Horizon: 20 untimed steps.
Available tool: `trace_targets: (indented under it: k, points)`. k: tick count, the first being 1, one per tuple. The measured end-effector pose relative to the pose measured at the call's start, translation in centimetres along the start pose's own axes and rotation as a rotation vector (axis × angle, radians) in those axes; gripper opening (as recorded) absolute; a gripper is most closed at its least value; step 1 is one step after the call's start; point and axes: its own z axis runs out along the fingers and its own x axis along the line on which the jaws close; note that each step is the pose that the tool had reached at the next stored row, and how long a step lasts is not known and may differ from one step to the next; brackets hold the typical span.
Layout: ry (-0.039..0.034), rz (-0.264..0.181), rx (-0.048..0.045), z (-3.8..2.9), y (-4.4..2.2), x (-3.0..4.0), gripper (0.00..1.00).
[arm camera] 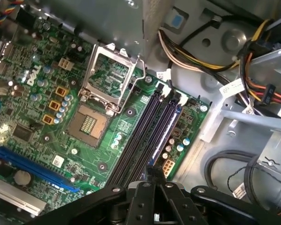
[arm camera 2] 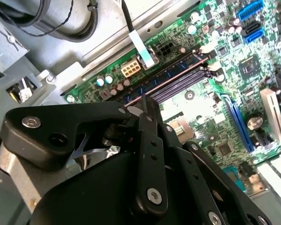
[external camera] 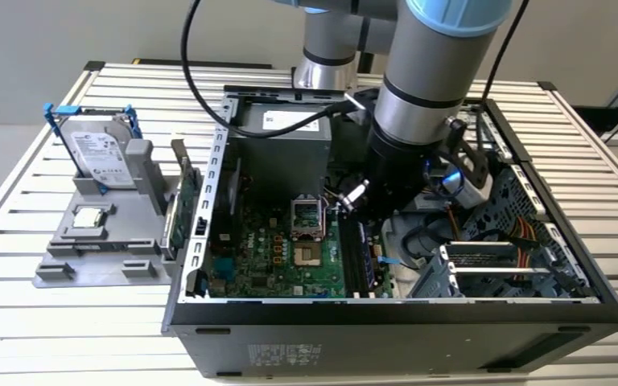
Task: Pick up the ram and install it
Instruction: 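Press down the ram until it locks into place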
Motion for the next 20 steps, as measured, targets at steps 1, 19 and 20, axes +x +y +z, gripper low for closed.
trace_targets:
  k: [1, 19, 20]
  points:
    - [-0.0005, -0.011, -0.0001, 0.01, 0.00, 0.00, 0.00]
    - [-0.0077, -0.216, 0.0000, 0.12, 0.07, 0.04, 0.00]
    - [-0.0080, -0.228, 0.0002, 0.12, 0.08, 0.04, 0.00]
